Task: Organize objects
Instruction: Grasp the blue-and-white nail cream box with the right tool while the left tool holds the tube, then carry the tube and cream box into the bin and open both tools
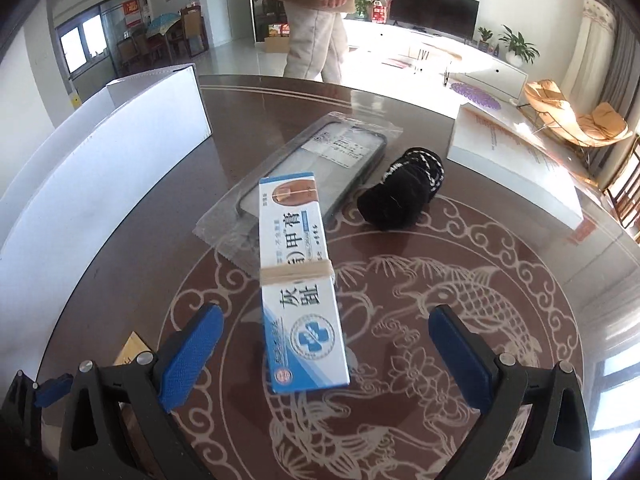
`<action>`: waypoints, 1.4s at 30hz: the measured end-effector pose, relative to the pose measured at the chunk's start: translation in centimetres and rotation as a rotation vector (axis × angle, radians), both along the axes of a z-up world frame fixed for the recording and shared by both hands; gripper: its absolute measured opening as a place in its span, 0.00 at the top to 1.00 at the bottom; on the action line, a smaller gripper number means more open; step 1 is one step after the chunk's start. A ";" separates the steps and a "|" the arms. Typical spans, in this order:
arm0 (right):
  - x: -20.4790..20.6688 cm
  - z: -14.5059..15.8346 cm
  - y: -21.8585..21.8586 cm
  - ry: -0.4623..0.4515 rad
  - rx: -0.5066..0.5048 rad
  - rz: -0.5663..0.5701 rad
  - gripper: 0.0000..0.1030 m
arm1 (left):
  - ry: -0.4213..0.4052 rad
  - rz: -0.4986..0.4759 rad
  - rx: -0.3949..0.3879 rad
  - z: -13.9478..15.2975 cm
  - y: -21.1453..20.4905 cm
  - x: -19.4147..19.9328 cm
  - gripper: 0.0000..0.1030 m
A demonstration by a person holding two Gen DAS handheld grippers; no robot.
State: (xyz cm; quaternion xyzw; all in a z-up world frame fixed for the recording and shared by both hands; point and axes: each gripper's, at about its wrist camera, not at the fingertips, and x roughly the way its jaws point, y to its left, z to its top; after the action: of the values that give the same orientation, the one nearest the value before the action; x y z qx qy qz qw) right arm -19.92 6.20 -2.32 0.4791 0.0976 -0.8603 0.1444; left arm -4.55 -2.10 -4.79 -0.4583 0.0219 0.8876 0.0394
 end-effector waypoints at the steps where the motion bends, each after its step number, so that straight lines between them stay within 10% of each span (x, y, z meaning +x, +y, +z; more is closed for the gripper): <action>1: -0.7 -0.4 -1.0 -0.019 0.017 0.016 0.10 | 0.000 0.000 0.000 0.0 0.0 0.0 0.00; 5: -1.2 -2.0 -2.6 -0.104 0.019 0.042 0.57 | 0.000 0.000 0.002 0.0 0.0 0.0 0.00; 17: 14.9 -1.9 5.1 -0.135 0.032 0.061 0.57 | -0.002 0.001 0.015 0.3 0.3 0.9 0.00; 23: 17.6 -2.0 7.4 -0.123 0.022 0.026 0.45 | 0.051 -0.068 -0.011 1.0 1.1 1.6 0.71; 25: 17.7 -1.9 7.1 -0.118 0.026 0.032 0.58 | 0.050 -0.080 -0.011 1.2 1.2 1.8 0.73; 34: 18.8 1.1 8.9 -0.151 -0.204 -0.034 0.57 | 0.089 -0.013 0.288 3.9 -2.7 4.2 0.73; 42: 18.6 6.9 3.8 -0.119 -0.395 0.033 0.57 | 0.232 0.083 0.377 10.9 -9.9 8.4 0.74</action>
State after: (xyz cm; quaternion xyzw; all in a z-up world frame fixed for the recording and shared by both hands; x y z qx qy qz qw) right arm -1.33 9.99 4.58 0.4899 -0.0739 -0.8303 0.2552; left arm 3.90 -12.01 6.06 -0.3384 -0.1587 0.9236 0.0851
